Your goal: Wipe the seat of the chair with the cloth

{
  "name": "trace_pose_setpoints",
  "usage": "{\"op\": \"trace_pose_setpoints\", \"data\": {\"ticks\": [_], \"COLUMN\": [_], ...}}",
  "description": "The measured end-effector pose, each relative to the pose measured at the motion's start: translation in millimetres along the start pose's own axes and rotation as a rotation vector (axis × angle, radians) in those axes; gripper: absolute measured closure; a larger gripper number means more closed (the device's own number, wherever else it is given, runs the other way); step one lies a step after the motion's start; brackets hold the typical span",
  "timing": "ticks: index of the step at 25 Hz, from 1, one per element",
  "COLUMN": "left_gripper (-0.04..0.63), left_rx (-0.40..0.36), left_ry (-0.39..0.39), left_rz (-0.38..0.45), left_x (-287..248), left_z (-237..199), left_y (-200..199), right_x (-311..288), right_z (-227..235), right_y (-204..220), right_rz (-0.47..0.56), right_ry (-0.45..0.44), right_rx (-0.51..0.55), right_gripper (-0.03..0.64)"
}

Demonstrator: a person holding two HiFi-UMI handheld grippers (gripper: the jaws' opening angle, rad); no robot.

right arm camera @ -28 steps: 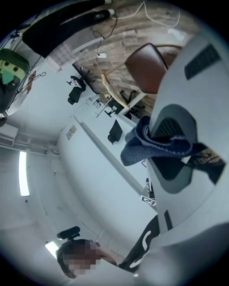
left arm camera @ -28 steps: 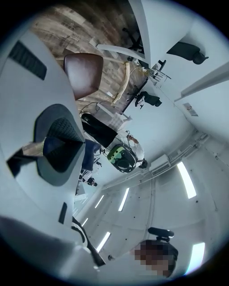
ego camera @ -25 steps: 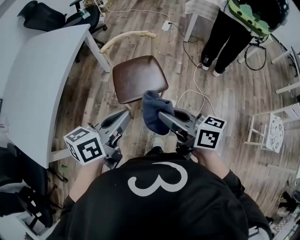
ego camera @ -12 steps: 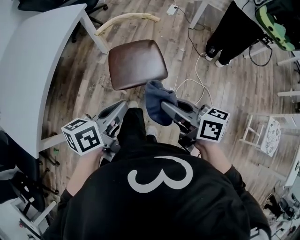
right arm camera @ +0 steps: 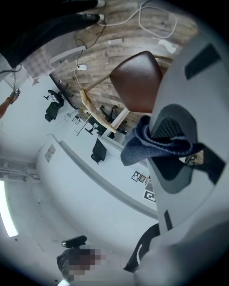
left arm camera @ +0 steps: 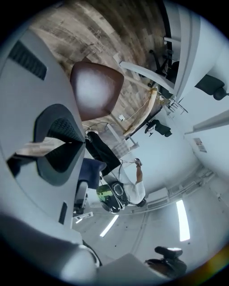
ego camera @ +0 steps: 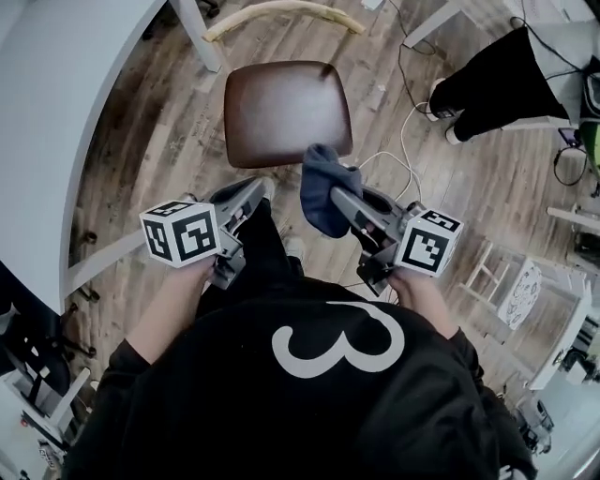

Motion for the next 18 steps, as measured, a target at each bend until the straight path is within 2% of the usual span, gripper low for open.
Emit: {"op": "trace_pose_setpoints", "data": {"ticks": [3,7,12,18], "left_gripper": [0.583,0.583,0.581,0.583], "left_rx": [0.022,0.087,0.152,0.155], "left_ry": [-0.057,-0.084,-0.159,-0.222], "left_rz": [-0.035,-0.034,-0.036,-0.083], "left_x": [-9.7,-14.0,-26.7,-34.0], "left_z": [-49.5,-89.8,-153.9,-211.1], "left_y": [-7.7,-17.8,-36.5,-47.8], "right_x": [-45.7,-87.0,-153.4,-231.6], "right_z": [13.8,26.4,66.1,97.4], "right_y": [-12.7,-29.4,-43.7,-50.0], "right_rz": [-0.039,-0.072,-0.153,-0.233], "right_ry": [0.005,0.035,0.080,0.104], "right_rx": [-0.023,-0.023,-0.045,-0.059], "right_gripper": [0.554,0.554,0.554,0.554]}}
Point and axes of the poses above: the fingertips, and each gripper's own axes: x backward along the fingers, z to its right, y out of its underside, the point moved 5 cm from there along x, backward along the fingers, and after that the axes turned 1 degree about -x, right-handed, at the moved point
